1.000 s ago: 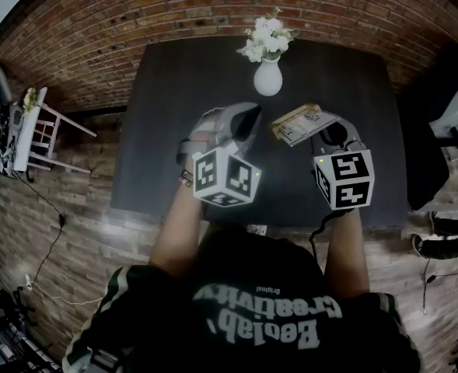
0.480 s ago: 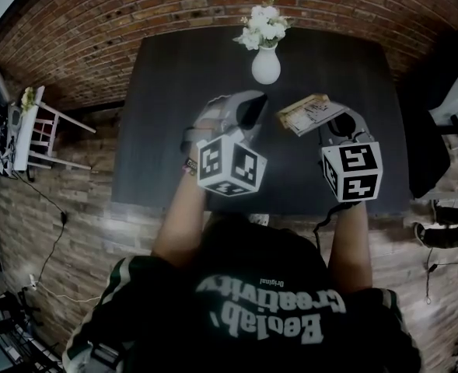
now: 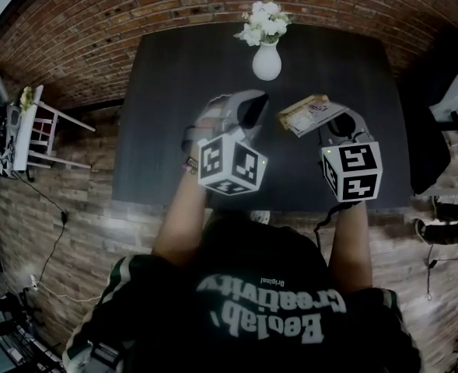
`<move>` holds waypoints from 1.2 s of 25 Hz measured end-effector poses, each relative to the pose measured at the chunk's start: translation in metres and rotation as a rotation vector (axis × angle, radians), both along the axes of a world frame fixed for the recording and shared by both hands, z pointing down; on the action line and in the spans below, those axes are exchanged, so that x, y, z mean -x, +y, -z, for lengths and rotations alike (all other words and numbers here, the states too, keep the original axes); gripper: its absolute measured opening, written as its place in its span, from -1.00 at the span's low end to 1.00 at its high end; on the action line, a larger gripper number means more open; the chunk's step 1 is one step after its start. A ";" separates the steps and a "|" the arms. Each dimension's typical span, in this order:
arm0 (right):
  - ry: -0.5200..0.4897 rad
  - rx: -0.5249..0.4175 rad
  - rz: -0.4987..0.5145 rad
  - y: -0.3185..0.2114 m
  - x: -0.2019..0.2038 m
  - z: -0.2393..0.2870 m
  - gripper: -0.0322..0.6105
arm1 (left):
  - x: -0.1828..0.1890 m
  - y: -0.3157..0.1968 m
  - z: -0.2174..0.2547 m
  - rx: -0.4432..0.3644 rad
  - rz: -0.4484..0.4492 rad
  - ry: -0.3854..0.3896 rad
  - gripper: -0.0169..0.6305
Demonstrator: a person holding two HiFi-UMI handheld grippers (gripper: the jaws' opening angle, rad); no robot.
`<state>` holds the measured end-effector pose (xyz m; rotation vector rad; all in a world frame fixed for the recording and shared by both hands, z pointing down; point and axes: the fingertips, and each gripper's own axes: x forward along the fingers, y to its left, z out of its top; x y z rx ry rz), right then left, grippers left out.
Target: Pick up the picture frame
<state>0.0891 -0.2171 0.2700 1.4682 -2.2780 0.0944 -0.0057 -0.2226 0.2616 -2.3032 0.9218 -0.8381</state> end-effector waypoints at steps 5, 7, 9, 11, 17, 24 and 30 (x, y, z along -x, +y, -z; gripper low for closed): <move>0.002 -0.001 -0.011 0.001 0.000 0.001 -0.74 | 0.004 0.000 0.000 0.000 0.001 0.004 -0.94; 0.006 0.001 -0.011 0.003 0.002 0.000 -0.74 | 0.005 0.001 0.001 0.001 -0.002 0.005 -0.94; 0.007 0.003 -0.011 0.004 0.002 0.000 -0.74 | 0.004 0.002 0.000 0.002 -0.006 0.004 -0.94; 0.007 0.003 -0.013 0.004 0.001 0.000 -0.74 | 0.003 0.001 -0.001 0.003 -0.009 0.004 -0.94; 0.010 0.007 -0.019 0.005 -0.001 -0.002 -0.74 | 0.001 0.003 -0.002 0.010 -0.015 0.005 -0.94; 0.012 0.007 -0.016 0.004 0.001 -0.004 -0.74 | 0.001 0.002 -0.007 0.013 -0.014 0.005 -0.94; 0.016 0.010 -0.012 0.001 0.000 -0.006 -0.74 | 0.000 0.000 -0.010 0.017 -0.017 0.005 -0.94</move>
